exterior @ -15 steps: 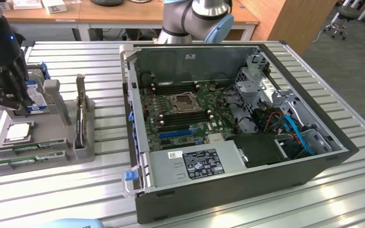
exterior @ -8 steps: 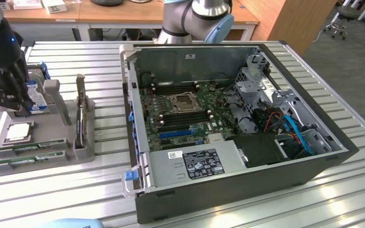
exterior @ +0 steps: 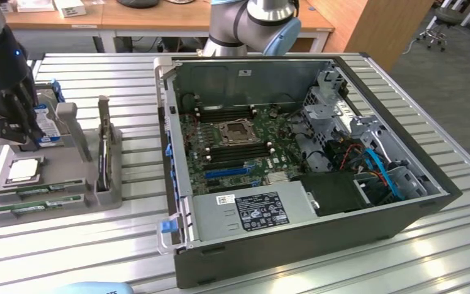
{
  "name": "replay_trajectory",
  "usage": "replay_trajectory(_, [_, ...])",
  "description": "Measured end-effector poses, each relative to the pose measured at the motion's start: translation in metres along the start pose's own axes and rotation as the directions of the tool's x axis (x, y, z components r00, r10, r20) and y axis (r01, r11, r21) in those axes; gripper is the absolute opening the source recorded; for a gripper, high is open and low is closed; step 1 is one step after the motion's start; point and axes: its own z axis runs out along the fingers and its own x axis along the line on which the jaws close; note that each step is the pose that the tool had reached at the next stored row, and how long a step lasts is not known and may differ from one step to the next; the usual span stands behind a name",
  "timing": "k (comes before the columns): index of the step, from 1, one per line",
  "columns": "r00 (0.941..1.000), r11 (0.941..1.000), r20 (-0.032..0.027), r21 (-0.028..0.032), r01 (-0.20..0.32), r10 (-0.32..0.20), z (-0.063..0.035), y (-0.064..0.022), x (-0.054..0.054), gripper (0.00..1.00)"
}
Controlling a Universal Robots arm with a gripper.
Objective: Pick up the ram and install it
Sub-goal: 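Pick up the ram and move it above insertion slot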
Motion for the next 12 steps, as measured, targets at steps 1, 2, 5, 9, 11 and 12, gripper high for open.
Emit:
replay_trajectory(1, [1.0000,1.0000,0.0000,-0.0001,0.000,0.000,0.0002,0.0000,0.0000,0.29])
replay_trajectory(2, [1.0000,1.0000,0.0000,-0.0001,0.000,0.000,0.0004,0.0000,0.0000,0.29])
replay_trajectory(5, [1.0000,1.0000,0.0002,0.0002,0.000,0.000,0.0017,-0.0001,0.0000,0.29])
replay_trajectory(9, [1.0000,1.0000,0.0001,0.0001,0.000,0.000,0.0036,-0.0001,0.0001,0.29])
replay_trajectory(11, [1.0000,1.0000,0.0001,0.0000,0.000,0.000,0.0047,-0.0001,0.0002,0.29])
replay_trajectory(12, [1.0000,1.0000,0.0001,0.0001,0.000,0.000,0.0053,-0.0001,0.0002,0.29])
